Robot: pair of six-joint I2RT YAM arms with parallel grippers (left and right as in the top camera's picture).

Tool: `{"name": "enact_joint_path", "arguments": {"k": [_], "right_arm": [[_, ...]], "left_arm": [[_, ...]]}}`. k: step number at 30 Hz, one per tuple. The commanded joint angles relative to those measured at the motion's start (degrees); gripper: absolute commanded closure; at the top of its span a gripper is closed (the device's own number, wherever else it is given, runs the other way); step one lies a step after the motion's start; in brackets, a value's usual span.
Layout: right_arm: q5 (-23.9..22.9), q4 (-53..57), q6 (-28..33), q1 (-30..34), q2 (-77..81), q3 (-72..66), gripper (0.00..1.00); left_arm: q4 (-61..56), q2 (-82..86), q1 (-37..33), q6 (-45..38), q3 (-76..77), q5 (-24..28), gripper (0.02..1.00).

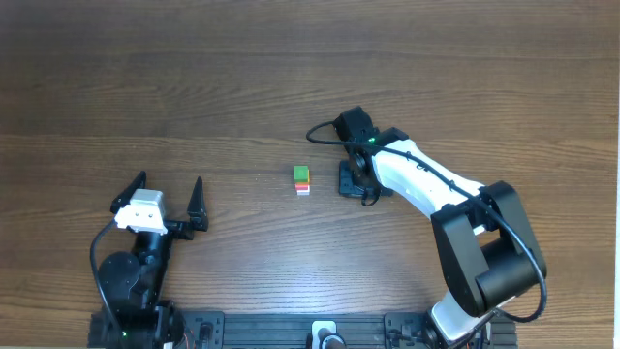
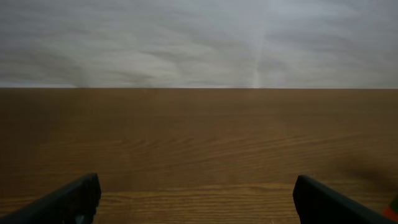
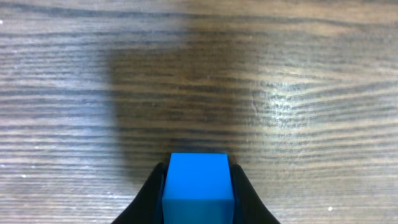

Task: Stack Cubes

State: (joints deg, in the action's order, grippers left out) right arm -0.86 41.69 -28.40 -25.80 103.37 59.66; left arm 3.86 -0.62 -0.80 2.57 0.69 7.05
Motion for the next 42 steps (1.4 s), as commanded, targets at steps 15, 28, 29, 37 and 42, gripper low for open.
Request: {"name": "enact_joint_path", "arguments": {"k": [15, 28, 29, 37, 42], "right_arm": [[-1.20, 22.40, -2.56, -6.80, -11.30, 22.14, 0.974], [-1.09, 31.41, -12.66, -17.75, 2.71, 37.83, 0.991], [-0.66, 31.43, -12.79, -17.97, 3.08, 37.83, 0.991], [0.46, 31.36, -14.43, -18.16, 6.10, 37.83, 0.991], [0.33, 30.23, -14.40, -18.01, 6.91, 37.83, 0.989]], "left_arm": [[0.04, 0.46, -0.33, -0.68, -0.35, -0.48, 0.018], [0.04, 0.46, -0.33, -0.66, -0.35, -0.48, 0.020], [0.04, 0.46, -0.33, -0.66, -0.35, -0.48, 0.020], [0.02, 0.46, -0.33, -0.68, -0.35, -0.48, 0.020], [0.04, 0.46, -0.33, -0.66, -0.35, -0.48, 0.020]]}}
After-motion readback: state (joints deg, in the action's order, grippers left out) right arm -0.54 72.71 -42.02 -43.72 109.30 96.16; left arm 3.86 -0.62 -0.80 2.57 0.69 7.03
